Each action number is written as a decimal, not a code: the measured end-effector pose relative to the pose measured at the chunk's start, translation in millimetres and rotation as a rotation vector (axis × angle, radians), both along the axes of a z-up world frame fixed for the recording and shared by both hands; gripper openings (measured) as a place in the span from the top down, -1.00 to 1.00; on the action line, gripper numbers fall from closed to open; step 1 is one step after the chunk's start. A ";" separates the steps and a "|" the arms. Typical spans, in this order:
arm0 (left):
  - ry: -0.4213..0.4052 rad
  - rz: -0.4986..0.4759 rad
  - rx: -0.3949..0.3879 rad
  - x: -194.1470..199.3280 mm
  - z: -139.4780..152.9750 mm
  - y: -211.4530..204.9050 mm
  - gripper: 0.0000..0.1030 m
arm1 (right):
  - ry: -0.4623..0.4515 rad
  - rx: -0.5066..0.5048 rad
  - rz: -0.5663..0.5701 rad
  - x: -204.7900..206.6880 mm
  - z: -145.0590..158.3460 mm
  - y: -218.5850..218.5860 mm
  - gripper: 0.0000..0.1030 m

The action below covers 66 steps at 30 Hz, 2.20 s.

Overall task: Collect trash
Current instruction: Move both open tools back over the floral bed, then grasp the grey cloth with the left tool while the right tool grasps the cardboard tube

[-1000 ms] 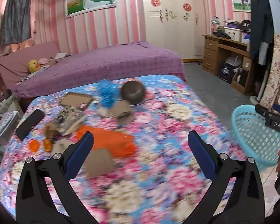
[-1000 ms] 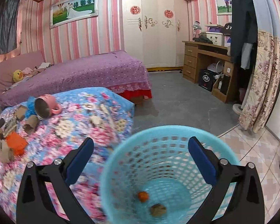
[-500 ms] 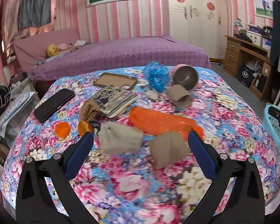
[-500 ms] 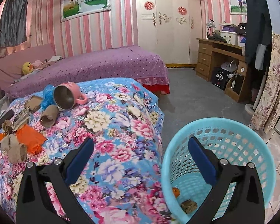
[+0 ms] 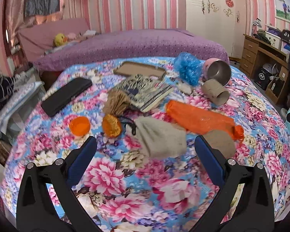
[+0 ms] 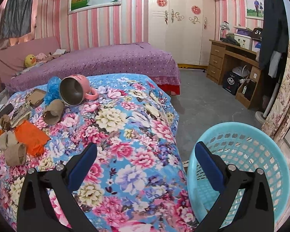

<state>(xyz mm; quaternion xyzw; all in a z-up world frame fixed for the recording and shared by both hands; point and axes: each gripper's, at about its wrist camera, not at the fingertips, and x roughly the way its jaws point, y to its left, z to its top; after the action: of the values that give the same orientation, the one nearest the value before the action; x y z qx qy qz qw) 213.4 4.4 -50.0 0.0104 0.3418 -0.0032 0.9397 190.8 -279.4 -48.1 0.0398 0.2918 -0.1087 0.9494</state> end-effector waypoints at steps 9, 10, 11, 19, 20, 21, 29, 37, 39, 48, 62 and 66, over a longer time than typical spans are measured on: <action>0.089 0.045 -0.091 16.2 -19.0 14.8 -0.89 | 0.013 0.042 0.007 7.1 -3.0 1.9 -0.92; 0.095 0.039 -0.089 17.2 -19.9 12.7 -0.89 | 0.013 0.050 0.009 7.2 -3.2 1.4 -0.92; 0.100 0.037 -0.082 18.0 -20.9 8.8 -0.89 | 0.013 0.054 0.011 7.2 -3.4 1.6 -0.92; 0.118 0.015 -0.107 19.9 -25.1 -2.8 -0.06 | 0.003 0.085 0.007 6.1 -2.5 -1.6 -0.92; 0.118 0.007 -0.105 19.7 -25.4 -6.3 0.03 | 0.003 0.094 0.007 6.6 -2.7 -1.7 -0.92; 0.115 -0.003 -0.100 19.2 -24.9 -9.6 0.21 | 0.003 0.098 0.009 7.0 -2.9 -0.8 -0.92; 0.082 -0.042 -0.090 11.2 -15.8 -15.5 0.60 | 0.006 0.011 0.033 7.7 -1.7 21.9 -0.92; 0.012 -0.037 -0.094 -7.7 4.8 11.3 0.61 | 0.011 -0.001 0.062 2.4 1.6 52.0 -0.92; 0.000 -0.023 -0.112 -11.9 9.3 24.3 0.61 | 0.008 -0.007 0.077 1.2 5.2 64.2 -0.92; -0.029 -0.007 -0.121 -27.8 23.6 64.6 0.61 | -0.027 -0.055 0.147 -4.6 19.7 125.0 -0.92; -0.011 0.020 -0.067 -39.3 16.6 112.2 0.61 | 0.029 -0.033 0.286 -0.8 4.5 211.3 -0.92; 0.005 0.018 -0.079 -36.5 12.2 114.0 0.61 | 0.064 -0.043 0.318 4.9 -5.1 224.9 -0.91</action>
<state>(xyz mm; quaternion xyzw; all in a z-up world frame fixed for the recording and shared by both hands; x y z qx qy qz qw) 176.9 118.4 -37.8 -0.0300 0.3440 -0.0085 0.9385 195.8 -54.6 -53.2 -0.0306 0.3222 0.0354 0.9455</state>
